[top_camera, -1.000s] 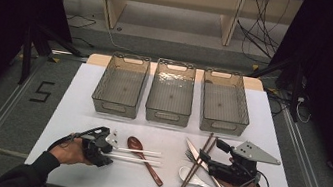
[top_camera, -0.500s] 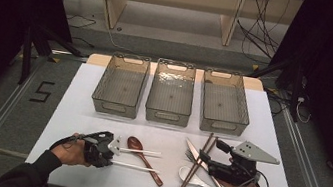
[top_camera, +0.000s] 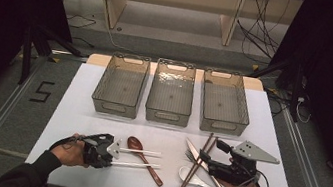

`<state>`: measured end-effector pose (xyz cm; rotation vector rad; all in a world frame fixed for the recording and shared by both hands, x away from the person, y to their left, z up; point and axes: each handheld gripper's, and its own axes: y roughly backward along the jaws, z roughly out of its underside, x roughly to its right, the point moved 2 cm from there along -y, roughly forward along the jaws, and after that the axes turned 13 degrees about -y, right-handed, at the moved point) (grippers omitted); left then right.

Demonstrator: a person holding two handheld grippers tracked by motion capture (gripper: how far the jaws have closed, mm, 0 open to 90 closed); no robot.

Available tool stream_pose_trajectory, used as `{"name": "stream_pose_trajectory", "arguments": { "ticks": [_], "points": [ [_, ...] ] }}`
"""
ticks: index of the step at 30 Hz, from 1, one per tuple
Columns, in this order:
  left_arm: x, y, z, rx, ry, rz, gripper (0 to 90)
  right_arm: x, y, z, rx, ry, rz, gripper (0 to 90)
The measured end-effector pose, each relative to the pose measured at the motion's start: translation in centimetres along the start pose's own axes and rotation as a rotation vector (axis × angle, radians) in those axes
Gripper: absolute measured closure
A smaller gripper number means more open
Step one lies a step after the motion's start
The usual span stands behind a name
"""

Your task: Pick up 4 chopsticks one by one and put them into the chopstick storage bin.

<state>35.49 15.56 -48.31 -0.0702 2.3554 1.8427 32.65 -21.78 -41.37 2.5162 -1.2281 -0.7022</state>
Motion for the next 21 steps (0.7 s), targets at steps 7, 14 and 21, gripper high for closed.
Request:
{"name": "stream_pose_trajectory", "arguments": {
  "ticks": [7,14,21],
  "points": [
    [0.2,0.4,-0.2,0.028,-0.023,0.009,83.8,0.0,0.0,0.0,-0.001,-0.003,-0.002,31.2],
    [0.1,1.4,-0.7,0.043,-0.015,-0.015,84.3,0.1,0.0,0.0,0.003,-0.013,-0.007,31.3],
    [-0.5,2.0,-0.5,0.103,0.087,-0.055,84.2,0.1,0.1,0.0,0.004,-0.014,-0.007,31.2]
  ]
}}
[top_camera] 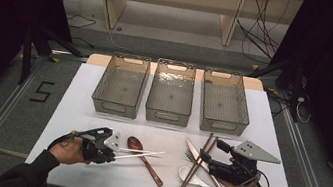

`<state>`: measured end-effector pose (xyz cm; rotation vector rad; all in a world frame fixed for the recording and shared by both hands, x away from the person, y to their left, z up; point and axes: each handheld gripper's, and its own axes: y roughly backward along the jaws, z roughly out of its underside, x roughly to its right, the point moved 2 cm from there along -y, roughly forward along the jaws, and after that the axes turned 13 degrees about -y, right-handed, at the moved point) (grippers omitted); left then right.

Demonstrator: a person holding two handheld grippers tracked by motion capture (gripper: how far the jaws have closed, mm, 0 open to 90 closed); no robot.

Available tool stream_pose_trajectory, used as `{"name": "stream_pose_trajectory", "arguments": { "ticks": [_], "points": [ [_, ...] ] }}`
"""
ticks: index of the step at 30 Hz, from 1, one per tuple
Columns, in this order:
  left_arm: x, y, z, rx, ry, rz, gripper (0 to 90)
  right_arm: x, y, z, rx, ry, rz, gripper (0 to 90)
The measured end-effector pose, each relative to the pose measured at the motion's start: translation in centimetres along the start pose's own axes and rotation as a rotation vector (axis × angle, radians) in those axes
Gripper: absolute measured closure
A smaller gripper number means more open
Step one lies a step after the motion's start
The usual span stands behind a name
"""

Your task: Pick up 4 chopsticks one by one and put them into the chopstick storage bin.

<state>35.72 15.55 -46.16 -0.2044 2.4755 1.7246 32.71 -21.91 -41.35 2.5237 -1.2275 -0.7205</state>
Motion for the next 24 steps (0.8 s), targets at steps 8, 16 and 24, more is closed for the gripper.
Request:
{"name": "stream_pose_trajectory", "arguments": {
  "ticks": [8,16,24],
  "points": [
    [-0.9,1.0,-0.1,0.073,0.111,-0.046,84.2,0.0,0.1,0.0,0.003,-0.003,0.0,31.3],
    [-2.3,2.3,0.3,0.143,0.225,-0.114,84.2,0.1,0.0,0.0,0.002,-0.003,0.003,31.3],
    [-4.8,3.9,0.8,0.265,0.373,-0.21,84.2,0.1,0.1,0.0,0.004,-0.006,0.004,31.2]
  ]
}}
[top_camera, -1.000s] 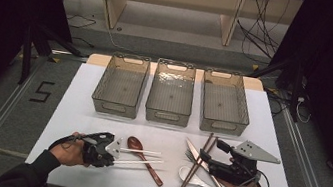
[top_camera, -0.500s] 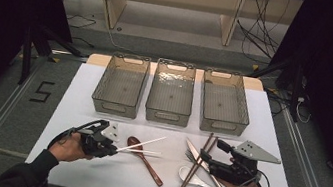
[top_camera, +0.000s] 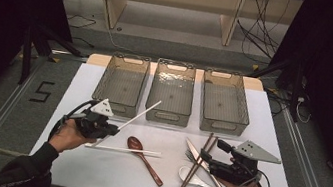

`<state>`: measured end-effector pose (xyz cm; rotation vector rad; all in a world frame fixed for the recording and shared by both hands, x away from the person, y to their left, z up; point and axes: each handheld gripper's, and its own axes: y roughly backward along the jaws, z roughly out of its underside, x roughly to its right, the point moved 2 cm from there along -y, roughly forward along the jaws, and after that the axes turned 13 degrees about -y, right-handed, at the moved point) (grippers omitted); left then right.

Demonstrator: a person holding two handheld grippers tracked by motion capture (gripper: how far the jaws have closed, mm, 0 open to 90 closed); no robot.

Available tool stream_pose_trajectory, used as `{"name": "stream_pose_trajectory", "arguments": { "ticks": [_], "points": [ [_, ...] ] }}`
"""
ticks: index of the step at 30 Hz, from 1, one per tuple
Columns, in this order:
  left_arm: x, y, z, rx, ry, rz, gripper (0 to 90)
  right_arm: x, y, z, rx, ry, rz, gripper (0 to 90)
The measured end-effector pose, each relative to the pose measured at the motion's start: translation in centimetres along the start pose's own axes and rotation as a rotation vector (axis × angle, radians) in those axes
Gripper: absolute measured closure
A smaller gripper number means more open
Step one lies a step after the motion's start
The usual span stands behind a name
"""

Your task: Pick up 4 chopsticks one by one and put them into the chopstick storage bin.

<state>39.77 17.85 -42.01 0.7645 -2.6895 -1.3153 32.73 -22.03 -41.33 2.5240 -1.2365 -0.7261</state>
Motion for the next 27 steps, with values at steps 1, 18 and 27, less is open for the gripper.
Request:
{"name": "stream_pose_trajectory", "arguments": {
  "ticks": [1,18,27],
  "points": [
    [-0.3,0.1,-0.1,0.006,0.008,-0.01,84.2,0.0,0.0,0.0,0.001,0.0,0.001,31.2],
    [-5.8,2.2,-1.0,0.125,0.193,-0.151,84.1,0.0,0.0,0.0,0.0,-0.002,-0.001,31.2],
    [-8.7,2.0,-2.5,0.144,0.238,-0.197,84.1,0.0,0.0,0.0,0.001,-0.005,-0.003,31.2]
  ]
}}
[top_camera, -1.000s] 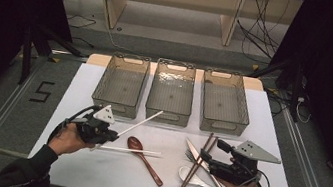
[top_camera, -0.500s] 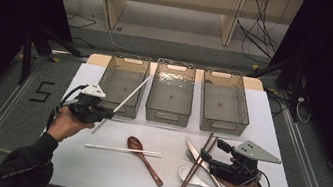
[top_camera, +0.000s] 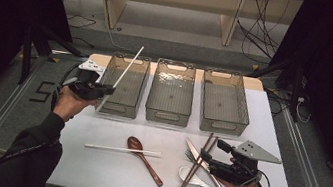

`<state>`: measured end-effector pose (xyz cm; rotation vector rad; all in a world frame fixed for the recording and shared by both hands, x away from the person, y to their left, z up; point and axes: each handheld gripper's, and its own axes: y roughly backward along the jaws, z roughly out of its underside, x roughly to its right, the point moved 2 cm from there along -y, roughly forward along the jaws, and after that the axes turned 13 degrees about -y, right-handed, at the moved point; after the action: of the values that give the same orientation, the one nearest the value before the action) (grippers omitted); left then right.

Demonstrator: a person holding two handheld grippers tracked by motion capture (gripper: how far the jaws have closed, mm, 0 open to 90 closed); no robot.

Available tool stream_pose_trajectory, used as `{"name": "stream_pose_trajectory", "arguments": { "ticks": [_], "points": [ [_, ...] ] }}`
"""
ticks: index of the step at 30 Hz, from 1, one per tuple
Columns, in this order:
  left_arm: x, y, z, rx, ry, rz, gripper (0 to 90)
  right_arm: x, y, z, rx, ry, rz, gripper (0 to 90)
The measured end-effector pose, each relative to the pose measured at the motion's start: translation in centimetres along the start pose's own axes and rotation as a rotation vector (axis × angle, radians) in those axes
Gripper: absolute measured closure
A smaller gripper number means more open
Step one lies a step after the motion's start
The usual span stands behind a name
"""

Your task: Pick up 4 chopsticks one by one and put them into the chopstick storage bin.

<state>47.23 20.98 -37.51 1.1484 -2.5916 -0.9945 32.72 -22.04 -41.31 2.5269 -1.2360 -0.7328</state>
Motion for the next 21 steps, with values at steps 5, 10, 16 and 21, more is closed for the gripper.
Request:
{"name": "stream_pose_trajectory", "arguments": {
  "ticks": [5,10,16,21],
  "points": [
    [-0.9,-0.6,-0.5,-0.005,0.019,-0.025,84.1,0.0,0.0,0.0,-0.001,-0.001,-0.002,31.2],
    [-1.7,-1.0,-1.1,0.003,0.033,-0.042,84.1,0.1,0.0,0.0,-0.001,-0.006,-0.003,31.3],
    [-2.8,-2.0,-1.6,0.019,0.057,-0.063,84.1,0.0,-0.1,0.0,-0.001,-0.001,-0.003,31.3],
    [-3.7,-2.8,-1.4,0.017,0.087,-0.082,84.1,0.1,-0.1,0.0,-0.001,-0.004,-0.003,31.3]
  ]
}}
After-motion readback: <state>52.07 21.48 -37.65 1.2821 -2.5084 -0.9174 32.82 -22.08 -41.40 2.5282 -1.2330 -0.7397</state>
